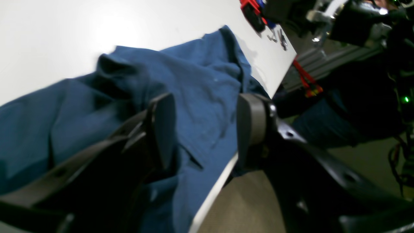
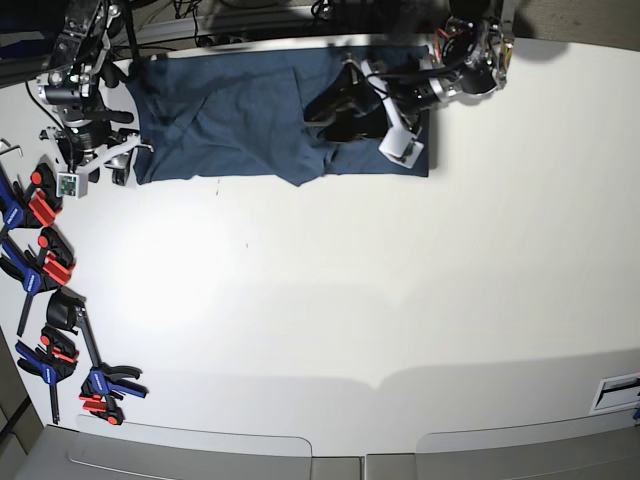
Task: Fold the T-shirt properly
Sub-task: 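Fold the grasped end with the left gripper toward the right gripper, then grasp the folded end again with the left gripper and tuck it inward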
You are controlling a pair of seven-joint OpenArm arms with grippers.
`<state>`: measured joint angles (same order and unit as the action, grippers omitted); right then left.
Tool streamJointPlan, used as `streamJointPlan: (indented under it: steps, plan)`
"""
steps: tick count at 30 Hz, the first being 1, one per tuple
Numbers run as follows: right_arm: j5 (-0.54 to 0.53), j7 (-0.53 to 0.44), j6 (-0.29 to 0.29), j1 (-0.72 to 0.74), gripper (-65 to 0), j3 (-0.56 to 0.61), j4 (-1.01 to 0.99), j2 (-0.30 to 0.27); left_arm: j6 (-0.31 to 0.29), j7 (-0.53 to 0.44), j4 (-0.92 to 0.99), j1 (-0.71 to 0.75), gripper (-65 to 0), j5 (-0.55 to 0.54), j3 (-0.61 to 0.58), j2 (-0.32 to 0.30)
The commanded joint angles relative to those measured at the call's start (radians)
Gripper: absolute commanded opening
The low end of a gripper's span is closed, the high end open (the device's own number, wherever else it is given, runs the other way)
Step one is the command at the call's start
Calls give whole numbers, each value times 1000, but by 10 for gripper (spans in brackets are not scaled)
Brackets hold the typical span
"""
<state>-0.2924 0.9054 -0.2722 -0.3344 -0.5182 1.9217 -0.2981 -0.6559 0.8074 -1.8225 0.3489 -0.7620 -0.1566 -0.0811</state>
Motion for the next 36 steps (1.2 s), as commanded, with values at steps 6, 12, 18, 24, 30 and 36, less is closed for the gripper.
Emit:
streamJointPlan:
  steps: [6, 12, 18, 24, 30, 36]
  plan:
    - [-9, -23, -1, 7, -381, -6, 15, -15, -42, -24, -24, -8, -368, -27, -34, 3]
    - [1, -15, -2, 7, -381, -6, 15, -15, -42, -12, -114, -19, -369, 19, 13, -3]
    - [1, -16, -2, 7, -381, -6, 15, -15, 78, 1, -160, -16, -650, 277, 137, -19]
    - [1, -16, -2, 7, -381, -6, 15, -15, 184, 6, -160, 42, -650, 394, 169, -93]
    - [0, -16, -2, 7, -381, -6, 15, -15, 187, -23, -140, 100, -650, 399, 165, -94]
    - [0, -18, -1, 7, -381, -6, 15, -15, 223, -25, -135, 99, -650, 401, 56, -94]
